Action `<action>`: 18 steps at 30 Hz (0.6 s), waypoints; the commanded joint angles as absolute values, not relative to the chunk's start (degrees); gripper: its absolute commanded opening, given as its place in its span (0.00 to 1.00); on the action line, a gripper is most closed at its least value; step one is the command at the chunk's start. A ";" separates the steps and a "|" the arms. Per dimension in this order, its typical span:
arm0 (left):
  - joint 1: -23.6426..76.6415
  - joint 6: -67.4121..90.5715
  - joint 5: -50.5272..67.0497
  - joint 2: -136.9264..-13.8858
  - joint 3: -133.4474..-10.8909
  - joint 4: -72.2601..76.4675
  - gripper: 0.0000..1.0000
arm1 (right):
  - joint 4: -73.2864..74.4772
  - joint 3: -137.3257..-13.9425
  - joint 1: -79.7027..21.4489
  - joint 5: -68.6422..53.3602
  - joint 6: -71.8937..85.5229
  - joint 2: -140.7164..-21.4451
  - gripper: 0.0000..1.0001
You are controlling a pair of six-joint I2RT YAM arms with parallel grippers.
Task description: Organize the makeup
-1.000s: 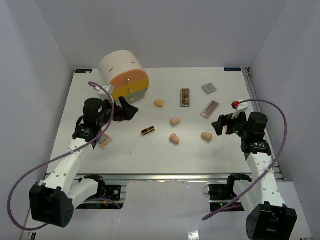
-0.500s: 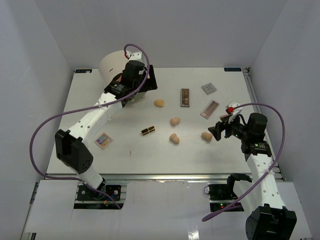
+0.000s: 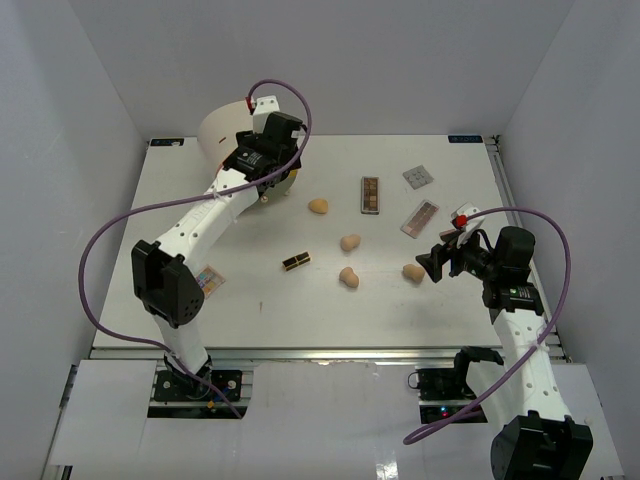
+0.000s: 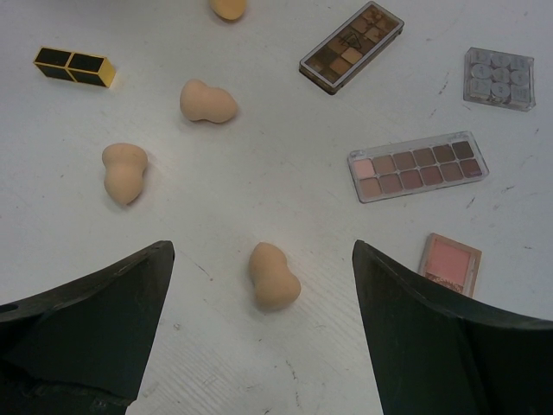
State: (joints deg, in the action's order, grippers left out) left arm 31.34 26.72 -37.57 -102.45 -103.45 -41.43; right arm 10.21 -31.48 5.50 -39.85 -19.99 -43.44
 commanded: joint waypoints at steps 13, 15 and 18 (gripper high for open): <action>25.45 26.38 -37.97 -108.24 -108.81 -41.40 0.73 | 8.17 -32.96 5.36 -39.01 -20.21 -42.36 0.90; 24.93 26.64 -37.39 -108.49 -108.83 -41.40 0.70 | 8.17 -32.96 5.36 -38.86 -20.21 -42.37 0.90; 24.45 26.81 -36.30 -109.19 -109.44 -41.40 0.66 | 8.17 -32.87 5.36 -38.94 -20.28 -42.45 0.90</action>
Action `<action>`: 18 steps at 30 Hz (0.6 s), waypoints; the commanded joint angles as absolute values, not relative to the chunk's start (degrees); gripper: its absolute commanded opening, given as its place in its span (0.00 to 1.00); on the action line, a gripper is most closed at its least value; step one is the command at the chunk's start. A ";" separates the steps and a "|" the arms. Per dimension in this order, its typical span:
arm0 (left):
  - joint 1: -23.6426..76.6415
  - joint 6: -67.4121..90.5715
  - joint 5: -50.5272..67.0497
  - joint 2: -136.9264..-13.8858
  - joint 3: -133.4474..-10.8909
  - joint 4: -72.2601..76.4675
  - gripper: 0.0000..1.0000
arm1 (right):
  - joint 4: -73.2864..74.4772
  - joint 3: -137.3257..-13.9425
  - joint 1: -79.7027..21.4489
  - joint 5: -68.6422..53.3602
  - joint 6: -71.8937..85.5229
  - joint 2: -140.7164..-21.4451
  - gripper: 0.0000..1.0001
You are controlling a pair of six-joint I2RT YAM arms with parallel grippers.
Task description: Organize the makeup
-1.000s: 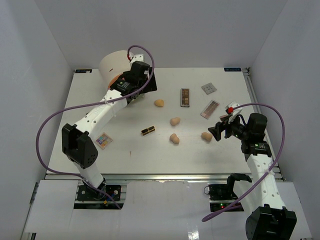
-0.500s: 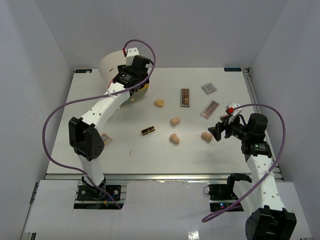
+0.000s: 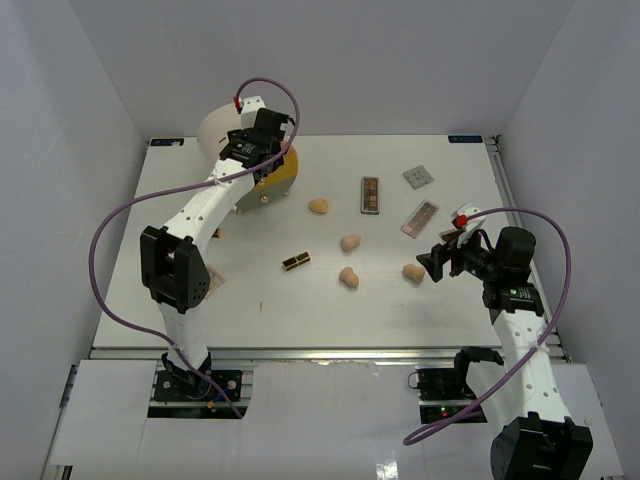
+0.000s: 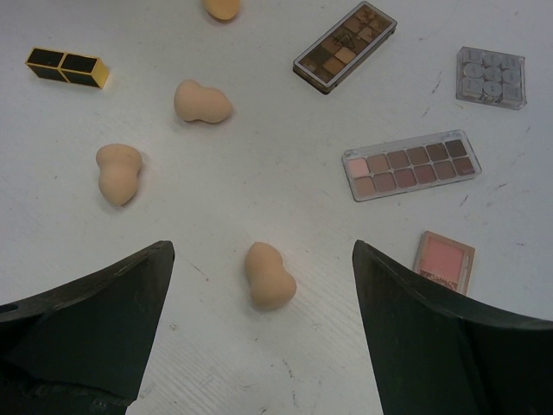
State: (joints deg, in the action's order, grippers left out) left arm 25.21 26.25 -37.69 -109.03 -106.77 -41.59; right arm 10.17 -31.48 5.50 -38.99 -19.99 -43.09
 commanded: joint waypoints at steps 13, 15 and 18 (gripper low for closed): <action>24.43 28.33 -31.78 -107.29 -106.93 -41.31 0.25 | 8.00 -32.78 5.36 -38.41 -20.13 -42.45 0.90; 24.43 29.22 -30.39 -106.39 -105.70 -41.31 0.22 | 8.00 -32.78 5.36 -38.41 -20.13 -42.45 0.90; 24.93 30.50 -28.99 -103.73 -101.98 -40.84 0.19 | 7.91 -32.78 5.36 -38.41 -20.17 -42.45 0.90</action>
